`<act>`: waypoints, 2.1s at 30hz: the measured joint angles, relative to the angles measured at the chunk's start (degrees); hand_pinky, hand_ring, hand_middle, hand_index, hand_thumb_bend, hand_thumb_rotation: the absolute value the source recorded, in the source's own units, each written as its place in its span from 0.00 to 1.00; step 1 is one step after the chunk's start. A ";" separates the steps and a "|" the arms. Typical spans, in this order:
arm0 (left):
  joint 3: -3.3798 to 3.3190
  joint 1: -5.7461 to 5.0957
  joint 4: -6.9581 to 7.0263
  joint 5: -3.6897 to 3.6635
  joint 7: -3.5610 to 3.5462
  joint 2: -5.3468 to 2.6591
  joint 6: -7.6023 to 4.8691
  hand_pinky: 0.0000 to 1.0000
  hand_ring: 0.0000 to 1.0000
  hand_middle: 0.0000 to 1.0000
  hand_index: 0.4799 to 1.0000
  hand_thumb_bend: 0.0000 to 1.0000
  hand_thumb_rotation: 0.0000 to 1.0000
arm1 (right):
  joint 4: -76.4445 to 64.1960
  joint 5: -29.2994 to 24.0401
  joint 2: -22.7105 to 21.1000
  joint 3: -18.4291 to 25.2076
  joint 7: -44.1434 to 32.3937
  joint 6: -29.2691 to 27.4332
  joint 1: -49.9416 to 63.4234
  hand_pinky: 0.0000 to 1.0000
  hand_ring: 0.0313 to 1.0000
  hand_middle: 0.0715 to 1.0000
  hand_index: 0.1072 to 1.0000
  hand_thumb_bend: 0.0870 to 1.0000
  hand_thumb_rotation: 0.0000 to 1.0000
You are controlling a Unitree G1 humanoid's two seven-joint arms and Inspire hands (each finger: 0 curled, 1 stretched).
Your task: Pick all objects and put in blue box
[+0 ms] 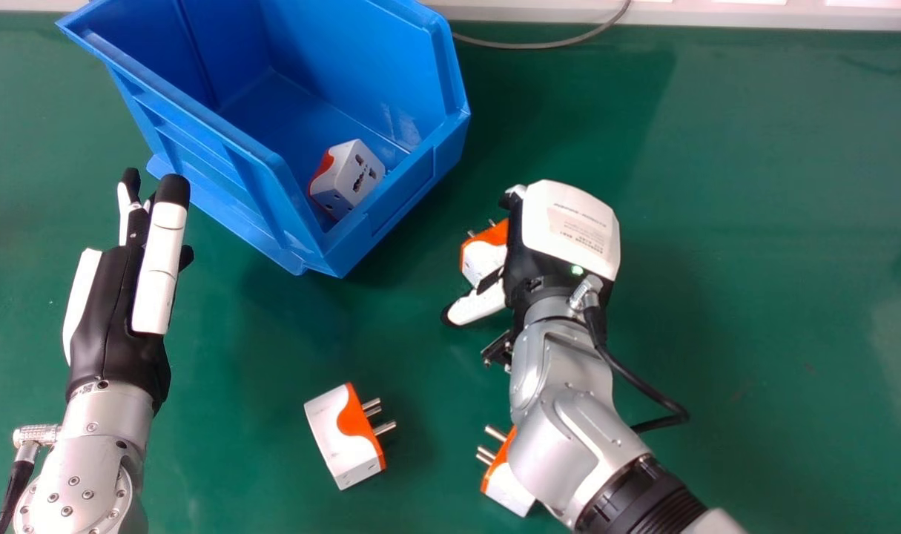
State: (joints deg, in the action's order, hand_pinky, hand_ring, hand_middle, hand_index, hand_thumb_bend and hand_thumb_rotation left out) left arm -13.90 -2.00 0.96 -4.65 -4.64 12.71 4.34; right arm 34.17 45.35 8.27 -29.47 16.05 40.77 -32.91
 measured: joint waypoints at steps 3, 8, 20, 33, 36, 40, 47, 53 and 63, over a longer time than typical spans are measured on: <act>0.01 0.00 0.00 0.00 -0.01 -0.01 0.01 0.95 1.00 1.00 1.00 0.78 1.00 | 0.00 0.01 0.00 -0.06 0.01 0.09 -0.10 0.53 0.60 0.70 0.75 0.93 0.22; 0.01 0.00 0.00 -0.14 -0.27 0.00 0.01 0.95 1.00 1.00 1.00 0.77 1.00 | -0.03 -0.04 0.00 -0.11 0.25 0.08 -0.07 0.50 0.57 0.67 0.73 0.93 0.21; -0.04 -0.07 0.00 -0.30 -0.54 0.00 0.00 0.96 1.00 1.00 1.00 0.78 1.00 | 2.03 -4.28 0.18 1.86 10.76 -9.46 0.71 0.27 0.33 0.44 0.55 0.82 0.05; -0.02 -0.19 0.35 -0.27 -0.52 -0.01 0.00 0.96 1.00 1.00 1.00 0.78 1.00 | 6.41 -5.60 0.21 2.24 17.14 -17.92 1.06 0.16 0.21 0.43 0.42 0.48 0.00; -0.02 -0.20 0.45 -0.27 -0.52 -0.01 0.00 0.96 1.00 1.00 1.00 0.78 1.00 | 5.98 -5.62 0.21 2.25 16.09 -17.53 1.05 0.18 0.23 0.43 0.42 0.48 0.00; -0.02 -0.21 0.46 -0.25 -0.39 0.00 0.01 0.94 1.00 1.00 1.00 0.78 1.00 | 5.15 -5.63 0.21 2.22 14.71 -16.54 1.05 0.18 0.23 0.43 0.42 0.48 0.00; -0.06 -0.21 0.48 -0.23 -0.20 0.00 0.01 0.93 0.99 1.00 1.00 0.79 1.00 | 3.57 -5.64 0.21 2.18 12.73 -15.09 1.17 0.18 0.22 0.43 0.42 0.48 0.00; -0.04 -0.21 0.51 0.12 0.43 -0.01 0.04 0.93 0.99 1.00 1.00 0.79 1.00 | 2.65 -5.63 0.21 2.13 12.24 -14.88 1.66 0.17 0.20 0.43 0.42 0.48 0.00; 0.08 -0.19 0.54 0.15 1.00 -0.02 0.05 0.93 0.99 1.00 1.00 0.79 1.00 | -1.17 -5.57 -0.32 2.14 10.78 -13.75 2.33 0.17 0.21 0.43 0.42 0.48 0.00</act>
State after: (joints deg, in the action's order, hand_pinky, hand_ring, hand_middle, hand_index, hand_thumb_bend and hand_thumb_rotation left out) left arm -13.82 -2.19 1.50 -4.50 -3.65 12.69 4.39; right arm 33.00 39.78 7.95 -27.33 26.83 27.02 -30.58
